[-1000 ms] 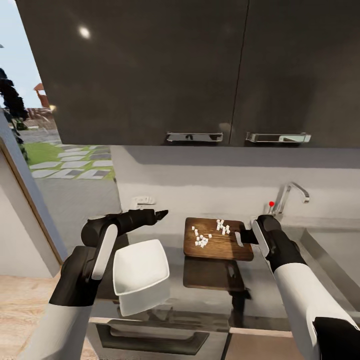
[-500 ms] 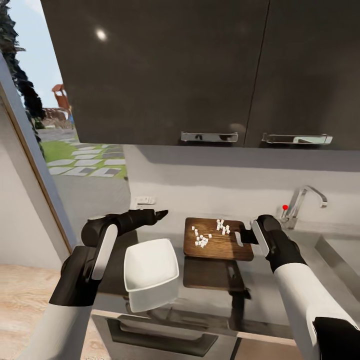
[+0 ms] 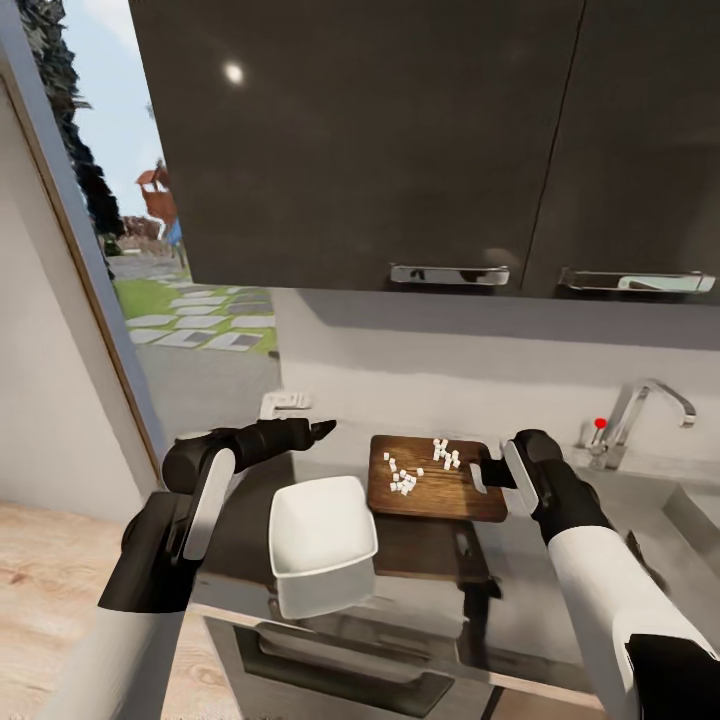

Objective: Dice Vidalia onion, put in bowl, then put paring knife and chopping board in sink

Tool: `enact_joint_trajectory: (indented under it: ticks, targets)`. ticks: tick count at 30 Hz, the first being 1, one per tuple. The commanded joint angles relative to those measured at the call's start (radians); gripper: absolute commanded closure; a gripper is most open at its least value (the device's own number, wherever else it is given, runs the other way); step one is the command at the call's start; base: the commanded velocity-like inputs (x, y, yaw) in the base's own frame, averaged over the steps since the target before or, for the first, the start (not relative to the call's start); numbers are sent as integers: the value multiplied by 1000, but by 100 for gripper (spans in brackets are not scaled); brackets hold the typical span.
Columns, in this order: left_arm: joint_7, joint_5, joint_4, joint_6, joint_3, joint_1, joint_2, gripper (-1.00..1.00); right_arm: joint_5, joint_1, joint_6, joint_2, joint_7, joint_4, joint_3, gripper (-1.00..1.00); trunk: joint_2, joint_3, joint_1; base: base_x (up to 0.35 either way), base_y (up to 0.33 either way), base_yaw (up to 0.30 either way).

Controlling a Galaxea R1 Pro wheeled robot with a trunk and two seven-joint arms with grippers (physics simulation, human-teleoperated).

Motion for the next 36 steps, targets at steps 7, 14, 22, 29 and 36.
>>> enact_joint_trajectory:
  ticks: [7, 14, 22, 29, 36]
  targets:
    - [-4, -2, 0, 5, 1, -1, -1, -100, -9, -1, 4, 0, -6, -1, -1, 100, -2, -2, 1, 0, 0, 163]
    - [-4, -3, 0, 5, 1, -1, -1, -100, -9, -1, 4, 0, -6, -1, 0, 100, -2, -2, 1, 0, 0, 172]
    - [-4, -2, 0, 5, 1, -1, -1, -100, -9, -1, 4, 0, -6, -1, 0, 100, -2, -2, 1, 0, 0, 173]
    - [-4, -2, 0, 5, 1, -1, -1, -100, -9, -1, 4, 0, -6, -1, 0, 100, -2, -2, 1, 0, 0, 177]
    - [-4, -2, 0, 5, 1, -1, -1, -100, -9, -1, 4, 0, -6, -1, 0, 100, -2, -2, 1, 0, 0, 191]
